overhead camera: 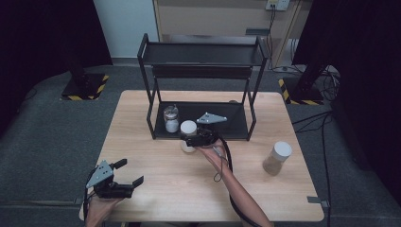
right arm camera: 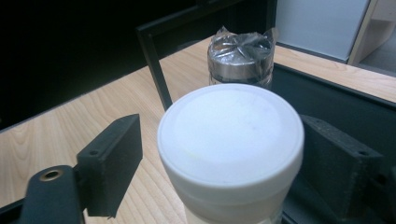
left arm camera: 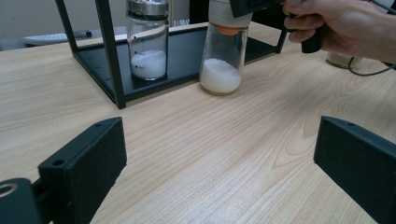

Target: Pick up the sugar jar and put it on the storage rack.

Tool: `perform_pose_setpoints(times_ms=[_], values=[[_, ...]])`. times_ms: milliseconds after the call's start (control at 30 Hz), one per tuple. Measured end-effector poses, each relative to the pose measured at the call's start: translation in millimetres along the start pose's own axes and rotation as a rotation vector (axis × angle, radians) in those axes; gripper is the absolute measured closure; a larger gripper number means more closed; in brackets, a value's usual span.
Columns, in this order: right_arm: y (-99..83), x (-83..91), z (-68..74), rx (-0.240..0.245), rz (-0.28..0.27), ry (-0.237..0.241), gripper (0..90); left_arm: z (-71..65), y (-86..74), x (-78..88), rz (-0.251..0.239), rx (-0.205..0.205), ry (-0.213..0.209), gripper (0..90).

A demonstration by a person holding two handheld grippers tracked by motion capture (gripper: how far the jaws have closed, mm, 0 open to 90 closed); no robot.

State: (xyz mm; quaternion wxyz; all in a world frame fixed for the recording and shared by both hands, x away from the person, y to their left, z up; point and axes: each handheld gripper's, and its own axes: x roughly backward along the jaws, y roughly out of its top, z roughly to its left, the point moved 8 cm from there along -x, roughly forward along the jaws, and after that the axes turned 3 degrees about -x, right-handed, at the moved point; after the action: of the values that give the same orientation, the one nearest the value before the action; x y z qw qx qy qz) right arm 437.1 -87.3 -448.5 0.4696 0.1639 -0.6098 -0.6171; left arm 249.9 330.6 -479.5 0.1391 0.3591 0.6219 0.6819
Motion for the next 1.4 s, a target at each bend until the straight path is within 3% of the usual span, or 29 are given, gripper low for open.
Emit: perform_pose_setpoints(times_ms=[167, 567, 867, 1400], values=[[-4.4, -0.3, 4.0, 0.041, -0.021, -0.046, 32.0, 0.2, -0.2, -0.1, -0.001, 0.001, 0.0, 1.4], [-0.2, 2.9, 9.1, 0.057, -0.025, -0.081, 33.1, 0.5, -0.5, 0.3, -0.006, 0.005, 0.001, 1.5], [21.7, 10.4, 4.6, 0.065, -0.036, -0.1, 33.1, 0.3, -0.4, -0.6, -0.002, 0.004, -0.002, 1.5], [49.6, 0.1, -10.5, 0.056, -0.04, -0.162, 33.2, 1.0, -0.8, 0.1, -0.005, 0.007, -0.002, 1.5]])
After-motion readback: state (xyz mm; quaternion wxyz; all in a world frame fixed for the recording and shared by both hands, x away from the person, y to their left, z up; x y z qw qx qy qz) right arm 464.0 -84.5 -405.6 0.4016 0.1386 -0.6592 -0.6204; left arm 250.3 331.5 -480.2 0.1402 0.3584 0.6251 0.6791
